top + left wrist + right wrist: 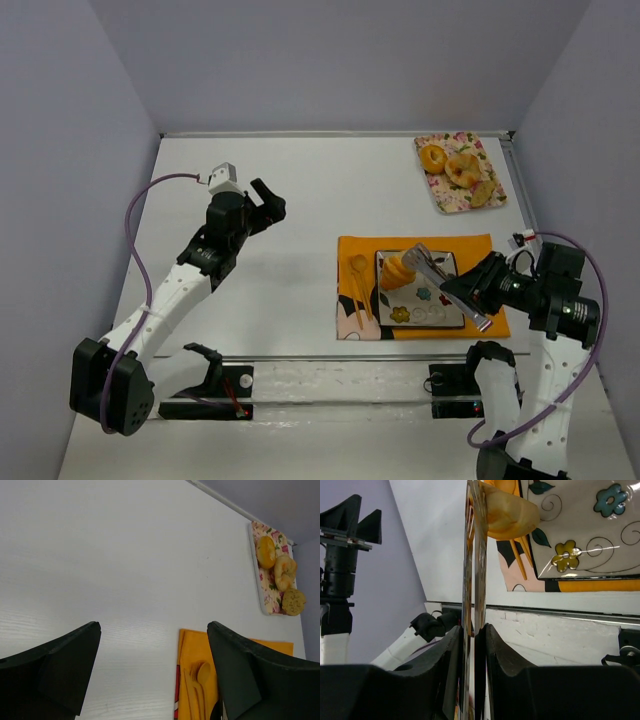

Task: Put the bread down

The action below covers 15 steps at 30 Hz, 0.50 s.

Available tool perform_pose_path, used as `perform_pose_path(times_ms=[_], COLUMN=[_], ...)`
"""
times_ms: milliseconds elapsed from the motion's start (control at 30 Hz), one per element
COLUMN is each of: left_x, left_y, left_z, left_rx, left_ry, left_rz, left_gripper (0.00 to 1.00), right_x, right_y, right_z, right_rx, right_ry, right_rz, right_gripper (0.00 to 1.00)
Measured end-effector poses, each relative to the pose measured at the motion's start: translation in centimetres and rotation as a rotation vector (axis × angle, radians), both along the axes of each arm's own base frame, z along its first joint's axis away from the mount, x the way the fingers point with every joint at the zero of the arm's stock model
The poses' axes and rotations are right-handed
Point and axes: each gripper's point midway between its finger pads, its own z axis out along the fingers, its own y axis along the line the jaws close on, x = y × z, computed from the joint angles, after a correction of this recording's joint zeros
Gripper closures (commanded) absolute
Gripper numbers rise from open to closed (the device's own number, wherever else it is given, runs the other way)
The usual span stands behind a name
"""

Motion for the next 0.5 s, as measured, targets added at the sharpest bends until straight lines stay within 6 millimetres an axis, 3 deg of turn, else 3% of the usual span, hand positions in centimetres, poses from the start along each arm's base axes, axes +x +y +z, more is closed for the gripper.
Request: perform_pose_path(times_ms=[200,367,500], left_x=[0.0,0.0,0.0], left_y=[-0.1,-0.1,-0.1], left_z=[0.1,0.1,0.1], left_rx=[-0.003,-0.003,-0.001], left_ry=[-0.002,-0.005,-0.006], left_rz=[-0.005,-0.005,-0.005], left_gripper=[0.01,0.01,0.01], right_x=[0.0,0.6,1.1], right_y=[-0.4,-1.5,-2.5], right_z=[-2.9,-5.1,-6.6], right_rx=[0.018,-0.009,-0.052], right_ry=[0.135,0.245,0.312], right_rz=[-0.023,-0.072,-0.115], right_gripper=[0.93,0.69,0.66])
